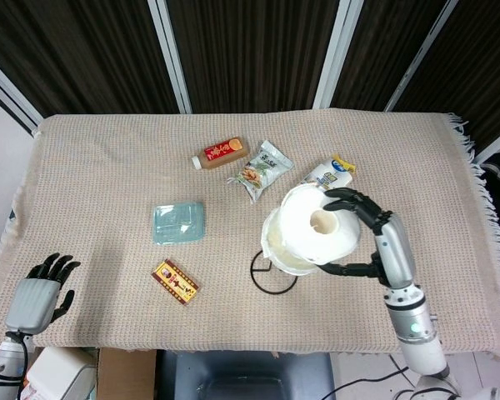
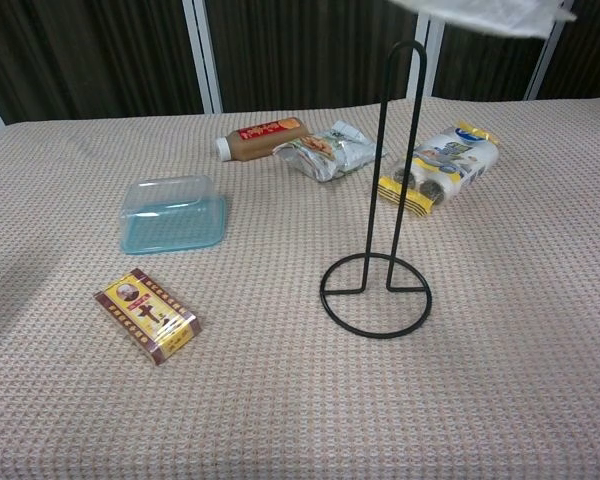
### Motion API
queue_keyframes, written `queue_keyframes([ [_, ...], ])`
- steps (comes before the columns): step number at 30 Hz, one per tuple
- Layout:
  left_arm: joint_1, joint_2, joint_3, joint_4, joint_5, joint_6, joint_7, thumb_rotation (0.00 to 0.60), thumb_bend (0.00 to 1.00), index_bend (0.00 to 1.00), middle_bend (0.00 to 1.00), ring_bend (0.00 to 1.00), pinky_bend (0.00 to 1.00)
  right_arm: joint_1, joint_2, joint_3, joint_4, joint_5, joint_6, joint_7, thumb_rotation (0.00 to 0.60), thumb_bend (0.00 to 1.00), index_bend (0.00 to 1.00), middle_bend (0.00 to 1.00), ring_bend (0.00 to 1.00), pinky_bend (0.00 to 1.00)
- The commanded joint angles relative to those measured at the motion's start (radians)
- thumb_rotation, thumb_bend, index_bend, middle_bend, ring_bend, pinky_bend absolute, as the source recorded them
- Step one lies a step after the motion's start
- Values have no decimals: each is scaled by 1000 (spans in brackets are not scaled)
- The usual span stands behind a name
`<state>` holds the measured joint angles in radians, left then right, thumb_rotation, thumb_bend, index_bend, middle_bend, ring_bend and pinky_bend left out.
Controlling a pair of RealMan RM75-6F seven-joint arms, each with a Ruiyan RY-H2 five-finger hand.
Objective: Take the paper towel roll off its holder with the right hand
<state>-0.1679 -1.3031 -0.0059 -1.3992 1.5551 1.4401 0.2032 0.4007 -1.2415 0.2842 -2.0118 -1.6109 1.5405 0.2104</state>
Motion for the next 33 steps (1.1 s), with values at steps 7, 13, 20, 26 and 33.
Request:
queue_keyframes([
  [7, -1, -7, 0, 6, -2, -3, -2, 600, 455, 252, 191, 138, 329, -154, 123, -110, 74, -48, 84, 18, 600, 0, 668, 582, 532, 704],
  [13, -8, -11, 2, 1, 2, -13, 16, 600, 455, 252, 191, 139, 329, -176, 8, -172, 349, -7, 44, 71, 600, 0, 669, 582, 532, 704],
  [20, -9, -11, 1, -10, -6, -19, 41, 600, 454, 252, 191, 139, 330, -129, -199, -205, 699, 6, -58, 143, 600, 0, 669, 581, 529, 703],
  [26, -6, -12, 4, -13, -10, -21, 45, 600, 455, 252, 191, 139, 330, -85, -303, -246, 873, -25, -132, 217, 600, 0, 466, 496, 390, 613],
  [33, -2, -5, 7, -13, -10, -17, 44, 600, 455, 252, 191, 139, 330, -72, -210, -307, 783, -54, -192, 229, 600, 0, 6, 144, 71, 374],
])
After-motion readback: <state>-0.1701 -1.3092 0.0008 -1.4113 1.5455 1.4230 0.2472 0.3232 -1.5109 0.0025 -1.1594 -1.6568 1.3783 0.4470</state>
